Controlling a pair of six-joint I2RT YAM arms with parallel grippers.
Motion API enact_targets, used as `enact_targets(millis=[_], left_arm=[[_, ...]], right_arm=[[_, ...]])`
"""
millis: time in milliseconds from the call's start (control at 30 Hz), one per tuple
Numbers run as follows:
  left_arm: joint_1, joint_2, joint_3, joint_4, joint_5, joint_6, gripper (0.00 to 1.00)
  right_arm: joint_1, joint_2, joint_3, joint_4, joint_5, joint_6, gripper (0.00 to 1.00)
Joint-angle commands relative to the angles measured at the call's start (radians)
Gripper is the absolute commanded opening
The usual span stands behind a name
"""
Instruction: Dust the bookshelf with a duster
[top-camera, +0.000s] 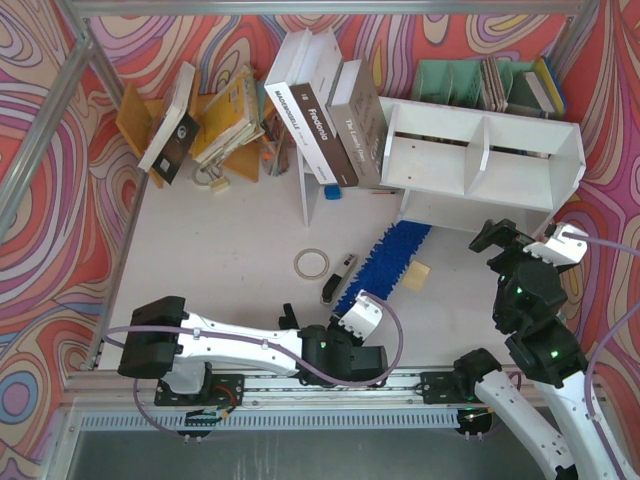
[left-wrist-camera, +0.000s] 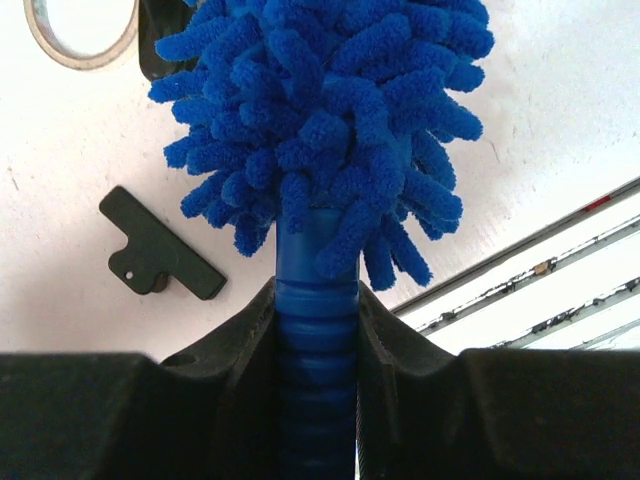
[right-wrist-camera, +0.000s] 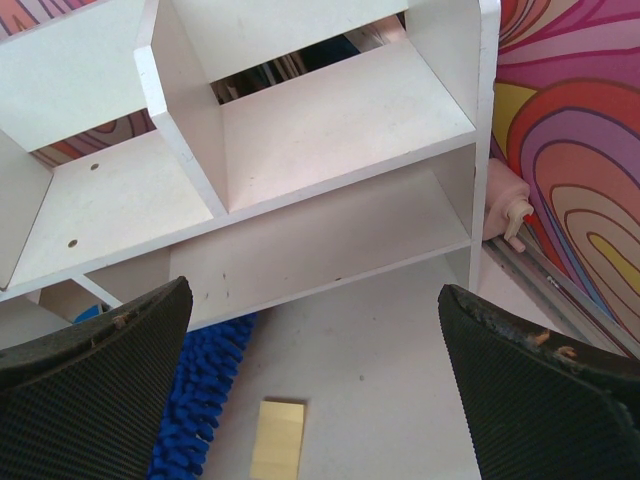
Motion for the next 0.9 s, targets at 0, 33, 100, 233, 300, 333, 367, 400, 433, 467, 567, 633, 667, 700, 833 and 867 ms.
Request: enact_targets(millis=[0,33,100,233,300,333,367,400,433,467,567,633,667,700,833,867], left_arm=[[-0.007,-0.021,-0.037,-0.053,0.001,-0.085,0.0],[-0.009,-0.013,-0.04,-0.054,0.016,-0.086,0.0],[-0.01,0.007,-0.039,-0.059,0.043,-0.09,0.0],[-0.016,0.055,-0.02,-0.053,0.073,-0.07,0.0],[-0.019,0.071,0.002,-0.065,0.063,-0.061,0.0],[-0.019,0.073,0.012,-0.071,0.051,-0.056,0.0],[-0.021,0.07,0.019,-0.077,0.033,-0.051,0.0],[-0.023,0.065,0.027,-0.082,0.015,-0.045,0.0],[-0.025,0.053,0.035,-0.085,-0.005,-0.041,0.0],[-0.027,0.038,0.04,-0.085,-0.029,-0.036,0.0],[-0.032,-0.015,0.049,-0.079,-0.103,-0.026,0.0],[-0.031,-0.043,0.051,-0.061,-0.132,-0.015,0.0],[-0.032,-0.051,0.05,-0.045,-0.141,-0.005,0.0],[-0.031,-0.056,0.05,-0.028,-0.146,0.004,0.0],[-0.031,-0.033,0.061,-0.004,-0.134,0.03,0.0],[-0.031,-0.021,0.065,-0.013,-0.131,0.029,0.0]], right_arm=[[-0.001,0.004,-0.006,0.024,0.0,-0.012,0.99],[-0.001,0.003,-0.005,0.024,0.0,-0.013,0.99],[0.0,0.002,-0.005,0.024,-0.001,-0.012,0.99],[-0.001,0.0,-0.006,0.024,0.001,-0.012,0.99],[-0.001,0.0,-0.006,0.024,0.001,-0.013,0.99],[0.0,0.001,-0.006,0.023,0.001,-0.013,0.99],[0.0,0.001,-0.005,0.023,0.001,-0.014,0.99],[0.0,0.001,-0.005,0.023,0.001,-0.014,0.99],[-0.001,0.001,-0.006,0.023,0.001,-0.014,0.99],[0.0,0.001,-0.006,0.024,0.001,-0.014,0.99],[0.0,0.0,-0.005,0.023,0.001,-0.012,0.99],[-0.001,0.0,-0.006,0.024,0.001,-0.012,0.99],[0.0,-0.001,-0.006,0.022,0.001,-0.012,0.99],[-0.001,-0.002,-0.006,0.022,0.001,-0.013,0.99],[0.0,-0.003,-0.006,0.022,0.001,-0.012,0.99],[-0.001,-0.003,-0.006,0.022,0.001,-0.013,0.99]])
